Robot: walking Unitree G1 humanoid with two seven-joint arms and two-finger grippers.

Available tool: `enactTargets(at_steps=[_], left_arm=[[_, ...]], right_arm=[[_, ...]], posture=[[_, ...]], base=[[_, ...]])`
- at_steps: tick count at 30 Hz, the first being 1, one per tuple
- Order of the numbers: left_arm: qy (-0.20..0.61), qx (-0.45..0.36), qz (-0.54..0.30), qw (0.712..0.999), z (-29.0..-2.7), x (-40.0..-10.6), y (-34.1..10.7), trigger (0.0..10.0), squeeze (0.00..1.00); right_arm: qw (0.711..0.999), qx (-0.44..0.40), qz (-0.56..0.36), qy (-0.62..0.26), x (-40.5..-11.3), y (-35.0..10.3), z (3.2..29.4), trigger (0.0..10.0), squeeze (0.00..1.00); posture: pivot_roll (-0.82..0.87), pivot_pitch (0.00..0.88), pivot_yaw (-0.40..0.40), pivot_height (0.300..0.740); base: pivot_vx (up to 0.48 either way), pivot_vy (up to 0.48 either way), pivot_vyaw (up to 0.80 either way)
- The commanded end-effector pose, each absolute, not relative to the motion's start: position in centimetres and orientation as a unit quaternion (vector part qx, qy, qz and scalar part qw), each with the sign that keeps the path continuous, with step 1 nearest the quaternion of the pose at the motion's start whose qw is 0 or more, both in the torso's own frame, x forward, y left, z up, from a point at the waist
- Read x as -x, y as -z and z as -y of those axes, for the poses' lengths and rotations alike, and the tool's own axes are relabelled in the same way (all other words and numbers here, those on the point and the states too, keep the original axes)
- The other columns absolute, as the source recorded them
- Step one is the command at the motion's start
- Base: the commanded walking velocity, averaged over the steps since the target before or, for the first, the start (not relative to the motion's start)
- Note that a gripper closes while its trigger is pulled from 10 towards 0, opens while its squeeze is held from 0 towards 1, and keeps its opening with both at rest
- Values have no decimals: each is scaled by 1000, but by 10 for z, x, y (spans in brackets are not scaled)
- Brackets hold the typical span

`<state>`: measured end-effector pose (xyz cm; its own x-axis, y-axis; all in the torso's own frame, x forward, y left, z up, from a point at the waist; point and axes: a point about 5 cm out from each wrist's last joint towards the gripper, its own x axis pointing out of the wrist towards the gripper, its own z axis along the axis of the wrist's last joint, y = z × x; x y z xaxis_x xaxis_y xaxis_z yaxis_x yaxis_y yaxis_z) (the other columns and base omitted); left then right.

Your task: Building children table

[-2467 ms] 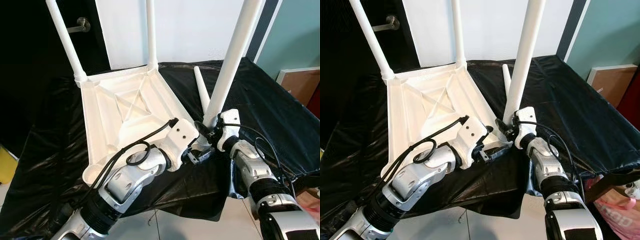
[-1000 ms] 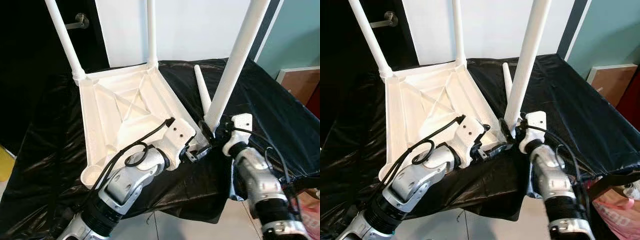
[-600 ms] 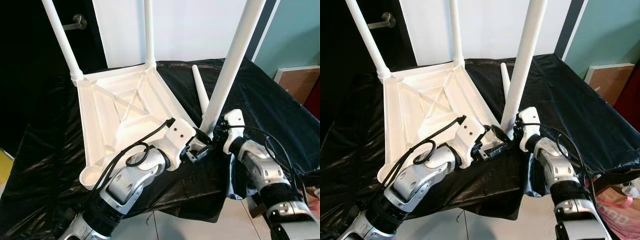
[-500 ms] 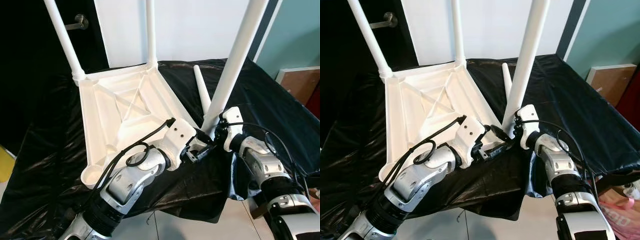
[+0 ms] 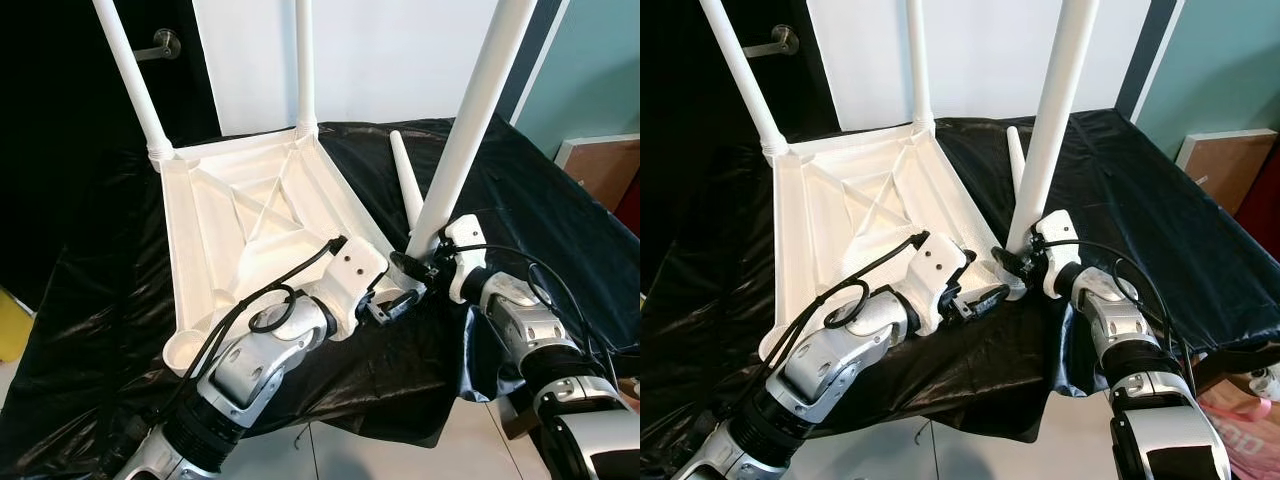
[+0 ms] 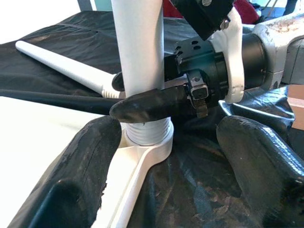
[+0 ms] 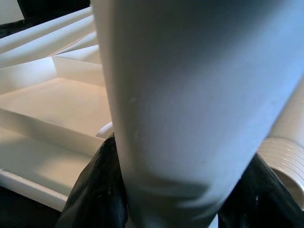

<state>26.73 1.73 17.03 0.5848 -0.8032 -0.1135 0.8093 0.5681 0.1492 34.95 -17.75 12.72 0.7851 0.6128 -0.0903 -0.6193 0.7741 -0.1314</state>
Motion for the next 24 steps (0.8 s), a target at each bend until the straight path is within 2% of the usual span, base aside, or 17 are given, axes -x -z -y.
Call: enactTargets(at_steps=[1, 8, 13, 17, 19, 24], left_arm=[[496, -101, -31, 862, -16, -264, -162, 10000, 0], [497, -102, -41, 861, -15, -264, -155, 10000, 0], [498, -105, -41, 860, -16, -264, -155, 10000, 0], [498, -105, -42, 860, -15, -264, -155, 10000, 0], [500, -106, -41, 859, -14, -264, -154, 10000, 0], [502, -106, -40, 857, -14, -264, -153, 10000, 0]], right_arm=[[945, 66, -47, -317, -347, -115, 181, 10000, 0], [963, 40, -60, -259, -345, -103, 184, 10000, 0], [977, 27, -68, -199, -343, -93, 176, 10000, 0], [979, 23, -67, -189, -342, -92, 174, 10000, 0], [990, -7, -69, -126, -339, -85, 165, 10000, 0], [995, -25, -63, -70, -336, -84, 159, 10000, 0]], posture=[[-116, 4, 2, 740], [-121, 1, 5, 740], [-124, 0, 4, 740], [-124, 0, 3, 740], [-126, 0, 3, 740], [-127, 0, 2, 740]], base=[[0, 0, 0], [0, 0, 0], [0, 0, 0], [0, 0, 0], [0, 0, 0], [0, 0, 0]])
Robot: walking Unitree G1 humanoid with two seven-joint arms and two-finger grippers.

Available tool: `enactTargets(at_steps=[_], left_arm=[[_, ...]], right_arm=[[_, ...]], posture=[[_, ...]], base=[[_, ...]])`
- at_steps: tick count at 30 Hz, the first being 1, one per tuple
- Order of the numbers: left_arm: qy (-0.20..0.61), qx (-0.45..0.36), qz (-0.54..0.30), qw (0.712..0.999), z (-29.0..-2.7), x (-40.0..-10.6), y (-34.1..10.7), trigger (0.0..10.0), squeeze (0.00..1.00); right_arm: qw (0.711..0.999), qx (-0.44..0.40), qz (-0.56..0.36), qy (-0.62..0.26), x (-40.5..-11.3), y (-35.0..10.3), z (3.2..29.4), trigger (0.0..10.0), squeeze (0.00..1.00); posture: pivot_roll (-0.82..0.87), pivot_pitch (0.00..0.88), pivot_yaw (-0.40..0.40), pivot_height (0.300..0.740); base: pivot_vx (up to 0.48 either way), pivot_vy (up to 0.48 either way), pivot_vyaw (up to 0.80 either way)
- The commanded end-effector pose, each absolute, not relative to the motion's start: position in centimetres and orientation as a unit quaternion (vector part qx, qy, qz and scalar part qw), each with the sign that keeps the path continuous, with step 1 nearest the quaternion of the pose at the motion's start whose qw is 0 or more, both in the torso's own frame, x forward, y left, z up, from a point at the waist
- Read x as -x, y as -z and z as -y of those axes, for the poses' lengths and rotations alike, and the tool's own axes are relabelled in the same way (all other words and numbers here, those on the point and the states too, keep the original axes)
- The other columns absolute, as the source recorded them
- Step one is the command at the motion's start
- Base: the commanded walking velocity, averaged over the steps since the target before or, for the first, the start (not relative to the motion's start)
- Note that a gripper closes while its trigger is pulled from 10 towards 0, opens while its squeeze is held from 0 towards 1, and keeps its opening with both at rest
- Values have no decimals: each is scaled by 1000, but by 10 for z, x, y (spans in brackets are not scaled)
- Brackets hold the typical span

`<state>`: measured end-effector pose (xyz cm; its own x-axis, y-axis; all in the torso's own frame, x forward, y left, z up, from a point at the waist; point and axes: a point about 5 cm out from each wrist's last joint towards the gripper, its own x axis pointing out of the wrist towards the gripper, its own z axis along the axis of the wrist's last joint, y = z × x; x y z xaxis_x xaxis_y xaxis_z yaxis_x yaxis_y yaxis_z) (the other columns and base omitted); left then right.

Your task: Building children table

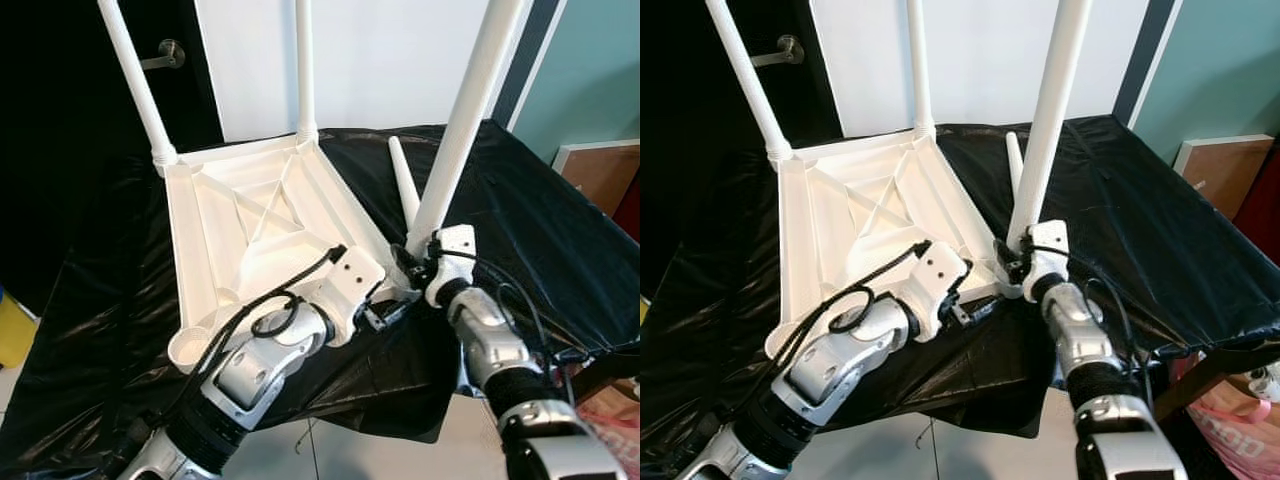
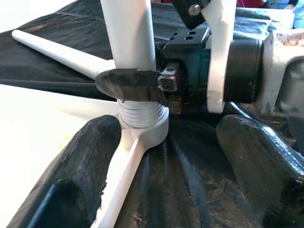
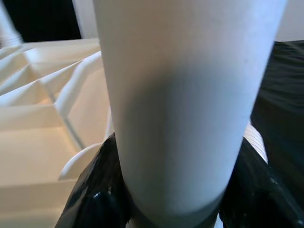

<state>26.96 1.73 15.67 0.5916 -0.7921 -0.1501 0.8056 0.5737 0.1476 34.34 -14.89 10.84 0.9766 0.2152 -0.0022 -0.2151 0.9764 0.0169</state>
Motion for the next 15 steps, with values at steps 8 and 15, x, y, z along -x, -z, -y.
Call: enactTargets(at_steps=[8, 15], left_arm=[[506, -106, -41, 855, -14, -262, -152, 10000, 0], [509, -108, -42, 853, -14, -261, -152, 10000, 0]], right_arm=[[994, -60, -45, 74, -327, -90, 146, 10000, 0], [995, -66, -36, 68, -324, -94, 132, 10000, 0]], posture=[[-130, 0, 3, 740], [-127, 0, 3, 740]], base=[[0, 0, 0], [0, 0, 0]])
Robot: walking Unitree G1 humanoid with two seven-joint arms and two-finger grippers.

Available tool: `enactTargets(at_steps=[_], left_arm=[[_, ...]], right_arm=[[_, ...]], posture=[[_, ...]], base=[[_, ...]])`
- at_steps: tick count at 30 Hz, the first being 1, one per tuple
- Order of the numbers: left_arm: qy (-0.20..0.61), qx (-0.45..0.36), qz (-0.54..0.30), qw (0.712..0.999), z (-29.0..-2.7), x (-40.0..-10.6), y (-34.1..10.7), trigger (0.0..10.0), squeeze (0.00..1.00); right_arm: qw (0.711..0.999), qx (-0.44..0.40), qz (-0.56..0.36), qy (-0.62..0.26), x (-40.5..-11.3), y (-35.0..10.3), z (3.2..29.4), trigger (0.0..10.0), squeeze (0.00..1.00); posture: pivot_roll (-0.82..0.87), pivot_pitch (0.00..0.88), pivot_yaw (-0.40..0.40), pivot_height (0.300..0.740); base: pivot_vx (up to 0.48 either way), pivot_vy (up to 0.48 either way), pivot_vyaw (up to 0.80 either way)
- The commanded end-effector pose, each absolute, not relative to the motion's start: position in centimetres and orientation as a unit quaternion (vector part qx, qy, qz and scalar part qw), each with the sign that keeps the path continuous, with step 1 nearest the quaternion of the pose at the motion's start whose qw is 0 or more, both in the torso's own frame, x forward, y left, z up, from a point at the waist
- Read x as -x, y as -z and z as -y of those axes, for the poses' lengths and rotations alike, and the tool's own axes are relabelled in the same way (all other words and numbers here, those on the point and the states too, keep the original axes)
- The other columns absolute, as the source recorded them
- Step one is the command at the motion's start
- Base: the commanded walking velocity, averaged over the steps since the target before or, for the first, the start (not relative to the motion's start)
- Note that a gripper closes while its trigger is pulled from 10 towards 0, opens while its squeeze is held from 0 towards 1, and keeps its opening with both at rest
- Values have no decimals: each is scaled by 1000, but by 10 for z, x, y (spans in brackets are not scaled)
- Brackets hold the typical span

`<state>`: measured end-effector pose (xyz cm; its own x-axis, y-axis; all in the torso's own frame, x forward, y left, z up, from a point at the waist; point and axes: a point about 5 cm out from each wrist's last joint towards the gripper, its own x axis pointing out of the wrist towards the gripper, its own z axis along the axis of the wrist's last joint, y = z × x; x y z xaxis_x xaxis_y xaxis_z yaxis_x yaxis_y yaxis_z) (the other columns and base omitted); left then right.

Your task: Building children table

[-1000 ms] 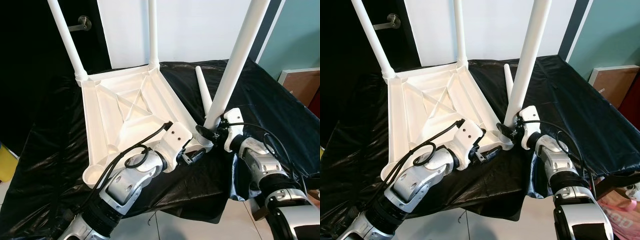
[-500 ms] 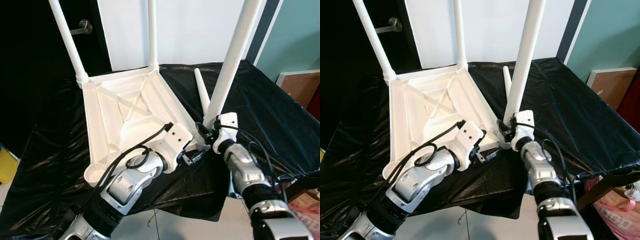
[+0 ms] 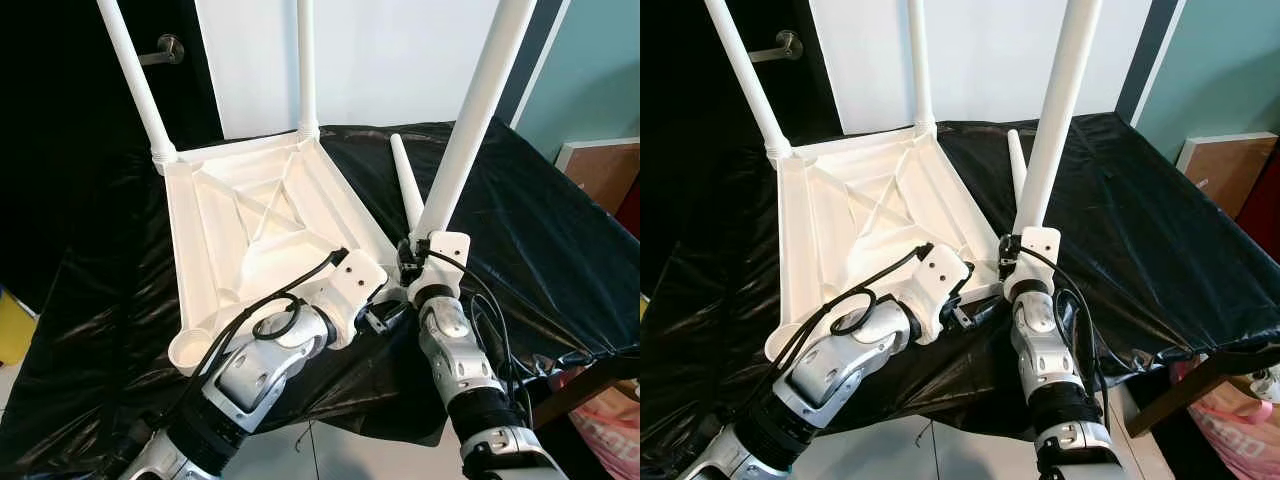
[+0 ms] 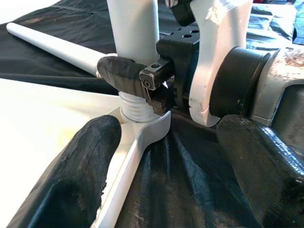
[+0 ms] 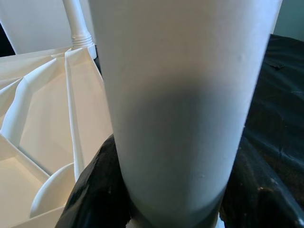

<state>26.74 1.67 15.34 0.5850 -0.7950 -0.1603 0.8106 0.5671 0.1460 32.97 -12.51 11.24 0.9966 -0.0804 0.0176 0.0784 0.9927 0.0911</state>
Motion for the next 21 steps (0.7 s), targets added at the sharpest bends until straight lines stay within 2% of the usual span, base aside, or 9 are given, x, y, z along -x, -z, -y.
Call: enactTargets(at_steps=[1, 11, 12, 14, 15, 21], left_arm=[[509, -108, -42, 853, -14, -261, -152, 10000, 0], [509, -108, -36, 854, -13, -262, -154, 10000, 0], [508, -108, -36, 854, -13, -262, -155, 10000, 0], [508, -108, -35, 854, -13, -262, -155, 10000, 0], [508, -108, -34, 854, -13, -262, -156, 10000, 0], [508, -108, -32, 854, -14, -262, -157, 10000, 0]], right_arm=[[995, -66, -36, 68, -324, -94, 132, 10000, 0], [997, -50, -10, 59, -324, -104, 129, 10000, 0], [997, -47, -2, 56, -324, -107, 129, 10000, 498], [997, -45, 2, 55, -323, -109, 128, 10000, 498], [998, -42, 12, 49, -323, -113, 129, 10000, 1000], [999, -36, 33, 15, -321, -120, 141, 10000, 1000]], posture=[[-127, 0, 3, 740], [-125, 0, 3, 740], [-124, 0, 2, 740], [-124, 0, 2, 740], [-124, 0, 2, 740], [-124, 0, 4, 740]], base=[[0, 0, 0], [0, 0, 0], [0, 0, 0], [0, 0, 0], [0, 0, 0], [0, 0, 0]])
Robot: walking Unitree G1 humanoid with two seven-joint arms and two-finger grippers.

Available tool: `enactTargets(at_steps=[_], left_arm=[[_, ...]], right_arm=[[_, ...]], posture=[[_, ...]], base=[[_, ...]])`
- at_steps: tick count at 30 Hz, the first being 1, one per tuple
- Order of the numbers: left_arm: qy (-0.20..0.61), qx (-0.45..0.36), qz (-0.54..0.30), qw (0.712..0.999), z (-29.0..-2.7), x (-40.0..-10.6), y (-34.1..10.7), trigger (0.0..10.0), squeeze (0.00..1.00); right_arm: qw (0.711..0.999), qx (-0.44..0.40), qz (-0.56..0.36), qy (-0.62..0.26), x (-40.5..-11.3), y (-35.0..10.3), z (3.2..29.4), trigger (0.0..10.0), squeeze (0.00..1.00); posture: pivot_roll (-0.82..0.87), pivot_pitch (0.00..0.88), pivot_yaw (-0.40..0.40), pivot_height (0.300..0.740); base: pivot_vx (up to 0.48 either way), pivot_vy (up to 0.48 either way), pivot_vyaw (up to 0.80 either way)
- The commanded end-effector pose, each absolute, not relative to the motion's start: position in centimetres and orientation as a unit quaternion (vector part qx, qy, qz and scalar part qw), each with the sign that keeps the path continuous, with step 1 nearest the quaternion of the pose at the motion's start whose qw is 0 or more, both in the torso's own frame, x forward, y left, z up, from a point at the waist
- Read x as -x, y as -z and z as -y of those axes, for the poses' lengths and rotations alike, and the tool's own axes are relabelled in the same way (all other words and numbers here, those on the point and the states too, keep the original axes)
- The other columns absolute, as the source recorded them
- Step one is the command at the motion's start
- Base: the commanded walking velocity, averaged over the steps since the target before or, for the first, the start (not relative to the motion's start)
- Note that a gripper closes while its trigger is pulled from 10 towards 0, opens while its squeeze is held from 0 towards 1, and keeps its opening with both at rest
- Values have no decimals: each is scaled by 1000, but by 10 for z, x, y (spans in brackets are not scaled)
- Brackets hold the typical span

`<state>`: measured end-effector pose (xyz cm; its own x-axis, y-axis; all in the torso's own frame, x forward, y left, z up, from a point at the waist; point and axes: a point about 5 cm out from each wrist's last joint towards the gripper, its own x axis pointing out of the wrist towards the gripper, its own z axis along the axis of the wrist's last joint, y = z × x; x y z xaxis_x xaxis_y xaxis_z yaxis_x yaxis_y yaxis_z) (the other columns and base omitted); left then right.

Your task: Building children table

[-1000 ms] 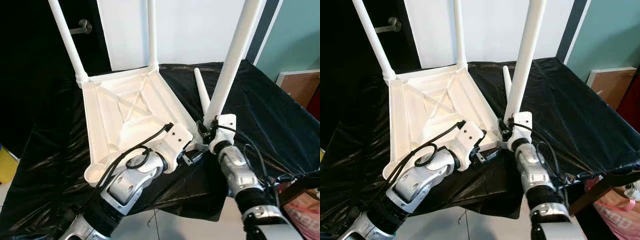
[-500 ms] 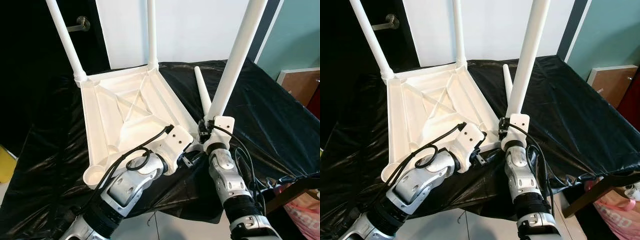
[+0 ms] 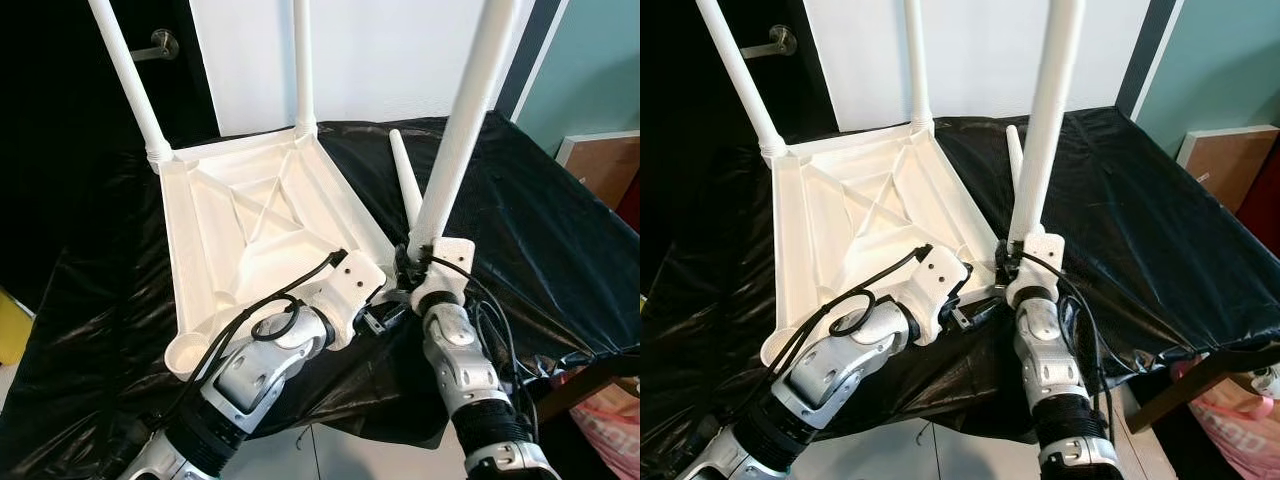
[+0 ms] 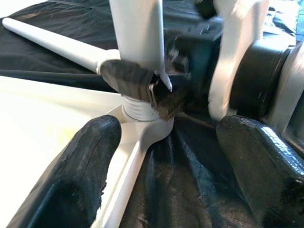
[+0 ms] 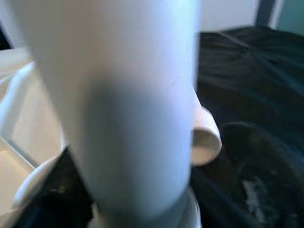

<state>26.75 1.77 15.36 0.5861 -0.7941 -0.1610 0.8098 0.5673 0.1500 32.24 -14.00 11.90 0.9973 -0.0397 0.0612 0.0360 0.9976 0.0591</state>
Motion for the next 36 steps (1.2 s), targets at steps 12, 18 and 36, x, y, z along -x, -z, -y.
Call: enactTargets(at_steps=[12, 18, 36], left_arm=[[511, -109, -33, 852, -15, -261, -157, 10000, 0], [513, -109, -32, 851, -13, -263, -159, 10000, 0], [500, -110, -27, 859, -16, -264, -162, 10000, 0]], right_arm=[[991, -2, 40, -126, -324, -127, 168, 10000, 0], [974, 38, 18, -220, -331, -125, 168, 10000, 0], [945, 114, -25, -306, -347, -123, 181, 0, 0]], posture=[[-144, 0, 20, 740], [-146, 0, 25, 740], [-107, 0, 1, 740]], base=[[0, 0, 0], [0, 0, 0], [0, 0, 0]])
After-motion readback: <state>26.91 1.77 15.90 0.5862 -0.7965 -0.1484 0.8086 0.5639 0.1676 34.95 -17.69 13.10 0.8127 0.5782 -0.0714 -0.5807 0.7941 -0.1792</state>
